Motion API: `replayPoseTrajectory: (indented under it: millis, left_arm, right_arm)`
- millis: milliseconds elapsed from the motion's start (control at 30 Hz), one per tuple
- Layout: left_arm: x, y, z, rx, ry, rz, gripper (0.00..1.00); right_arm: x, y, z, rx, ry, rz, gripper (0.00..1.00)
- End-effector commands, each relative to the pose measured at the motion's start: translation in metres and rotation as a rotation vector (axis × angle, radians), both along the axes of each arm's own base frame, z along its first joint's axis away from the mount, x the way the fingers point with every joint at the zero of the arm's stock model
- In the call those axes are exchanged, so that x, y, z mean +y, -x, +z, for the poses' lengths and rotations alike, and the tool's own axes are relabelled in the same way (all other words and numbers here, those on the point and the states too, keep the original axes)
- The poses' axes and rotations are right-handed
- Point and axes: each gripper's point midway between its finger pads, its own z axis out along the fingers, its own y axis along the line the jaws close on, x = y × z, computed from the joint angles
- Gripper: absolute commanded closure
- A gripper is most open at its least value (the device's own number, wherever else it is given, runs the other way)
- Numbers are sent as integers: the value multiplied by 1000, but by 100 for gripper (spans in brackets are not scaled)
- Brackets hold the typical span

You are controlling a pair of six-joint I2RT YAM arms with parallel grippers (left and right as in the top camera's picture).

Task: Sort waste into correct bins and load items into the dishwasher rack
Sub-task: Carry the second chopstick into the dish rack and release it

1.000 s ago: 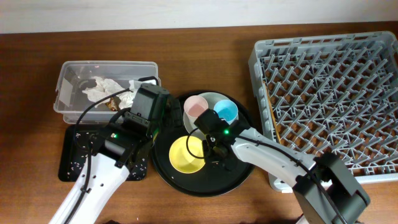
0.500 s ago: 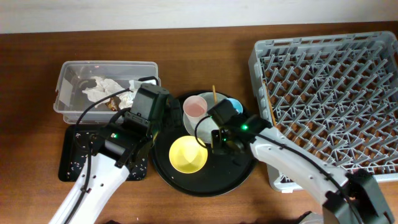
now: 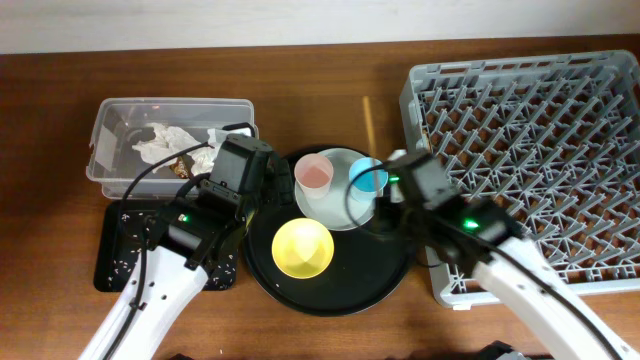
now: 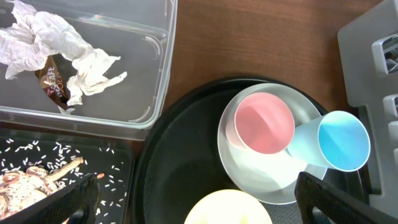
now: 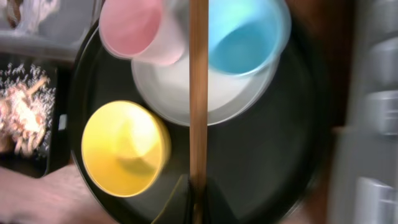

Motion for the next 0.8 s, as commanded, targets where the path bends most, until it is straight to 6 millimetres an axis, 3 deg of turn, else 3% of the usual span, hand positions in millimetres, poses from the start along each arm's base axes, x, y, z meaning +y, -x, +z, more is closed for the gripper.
replayPoseTrajectory:
  millis: [0, 167, 267, 400, 633, 733, 767]
  left_arm:
    - [0, -2, 8, -18, 16, 6, 1]
    - [0, -2, 8, -18, 16, 6, 1]
    - [0, -2, 8, -18, 16, 6, 1]
    - [0, -2, 8, -18, 16, 6, 1]
    - [0, -2, 8, -18, 16, 6, 1]
    - [0, -2, 8, -18, 16, 6, 1]
    - [0, -2, 8, -18, 16, 6, 1]
  right_arm:
    - [-44, -5, 15, -70, 111, 40, 96]
    - [-102, -7, 1, -12, 232, 12, 96]
    - [-123, -6, -10, 42, 270, 12, 96]
    - [-133, -5, -26, 122, 277, -12, 96]
    - [-132, -7, -62, 258, 291, 15, 95]
    - [-132, -7, -68, 282, 294, 17, 95]
    - [-132, -7, -69, 282, 294, 17, 82]
